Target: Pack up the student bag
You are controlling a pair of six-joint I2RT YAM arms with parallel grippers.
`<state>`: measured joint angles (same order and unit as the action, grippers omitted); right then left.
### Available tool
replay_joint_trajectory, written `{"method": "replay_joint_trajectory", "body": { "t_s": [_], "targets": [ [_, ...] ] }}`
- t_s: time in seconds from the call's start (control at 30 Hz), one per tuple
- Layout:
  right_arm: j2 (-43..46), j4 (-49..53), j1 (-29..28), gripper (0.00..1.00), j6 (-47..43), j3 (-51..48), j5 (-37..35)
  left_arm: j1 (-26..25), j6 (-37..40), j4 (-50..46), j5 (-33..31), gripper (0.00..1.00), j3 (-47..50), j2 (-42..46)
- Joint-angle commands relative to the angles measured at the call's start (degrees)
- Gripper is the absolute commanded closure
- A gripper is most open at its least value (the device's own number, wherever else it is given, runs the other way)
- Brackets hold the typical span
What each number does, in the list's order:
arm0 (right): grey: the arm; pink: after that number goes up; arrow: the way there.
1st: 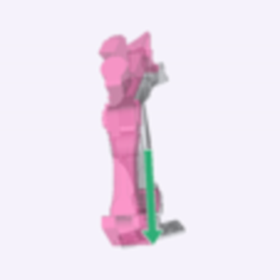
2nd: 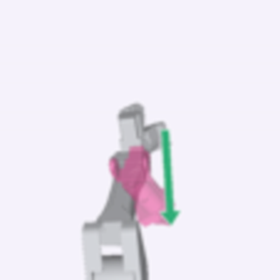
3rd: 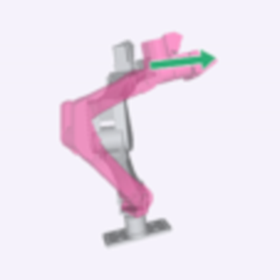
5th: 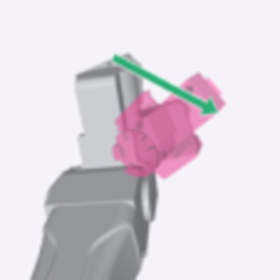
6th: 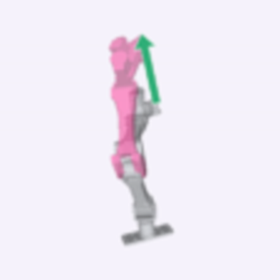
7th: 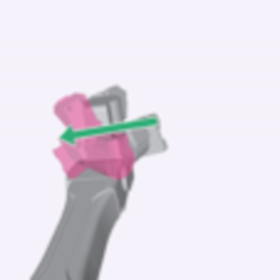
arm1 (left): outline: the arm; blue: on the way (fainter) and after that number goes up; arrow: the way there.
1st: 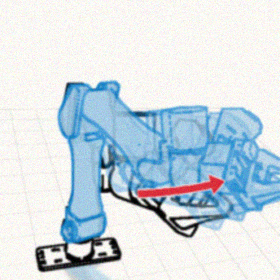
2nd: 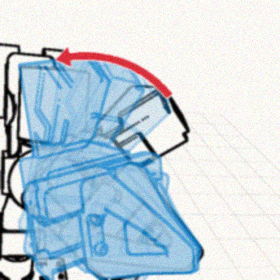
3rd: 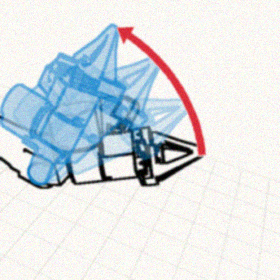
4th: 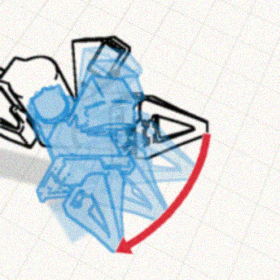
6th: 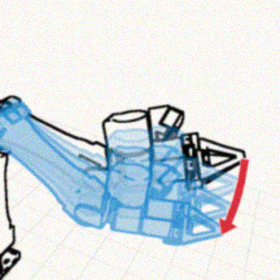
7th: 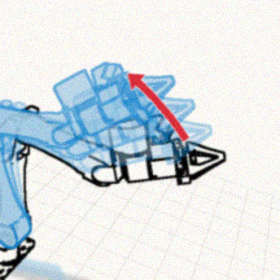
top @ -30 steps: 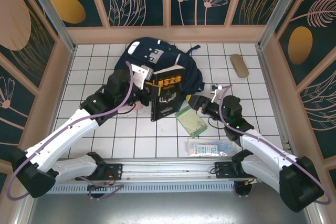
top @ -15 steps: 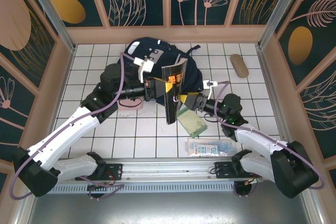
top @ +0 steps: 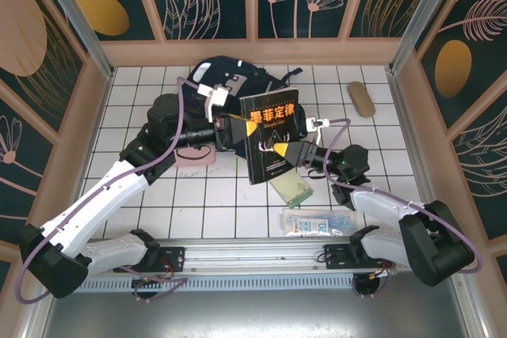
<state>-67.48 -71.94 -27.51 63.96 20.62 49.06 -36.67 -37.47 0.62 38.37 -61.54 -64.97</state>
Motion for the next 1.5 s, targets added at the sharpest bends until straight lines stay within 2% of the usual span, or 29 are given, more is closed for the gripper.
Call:
{"method": "replay_joint_trajectory", "body": {
  "t_s": [0.0, 0.1, 0.2, 0.3, 0.5, 0.8, 1.33, 1.47],
  "targets": [
    [-1.0, -12.4, -0.3, 0.01, 4.3, 0.5, 2.8, 0.8, 1.6, 2.9, -0.4, 1.0, -1.3, 0.3],
    [-1.4, -15.3, -0.2, 0.03, 6.9, 0.6, 3.1, 1.1, 2.1, 2.0, -1.2, 1.0, -1.4, 0.0],
    [1.0, -12.4, 0.5, 0.06, 6.6, 0.2, 1.8, 1.3, 2.5, 1.3, -2.0, 1.0, -0.9, -0.1],
    [4.3, -9.5, 1.6, 0.02, 5.8, -0.6, 0.7, 1.3, 2.3, 1.5, -2.1, 1.0, -0.7, 0.2],
    [7.8, 6.2, 2.1, 0.01, -2.4, -0.5, -1.6, 1.4, 0.4, 2.6, -0.3, 1.0, -3.4, -0.1],
    [6.2, 4.4, 4.9, 0.01, -1.2, -0.8, -0.6, 1.4, -3.9, 5.7, 3.6, 1.0, -3.7, 0.4],
    [4.0, -6.3, 6.3, 0.01, 8.8, 2.5, 7.9, 1.4, -6.1, 7.1, 4.3, 1.0, -3.3, 1.1],
    [6.4, -3.6, 6.3, 0.05, 8.5, 3.8, 8.3, 1.4, -4.8, 5.3, 3.3, 1.0, -2.5, -0.4]
  ]
}}
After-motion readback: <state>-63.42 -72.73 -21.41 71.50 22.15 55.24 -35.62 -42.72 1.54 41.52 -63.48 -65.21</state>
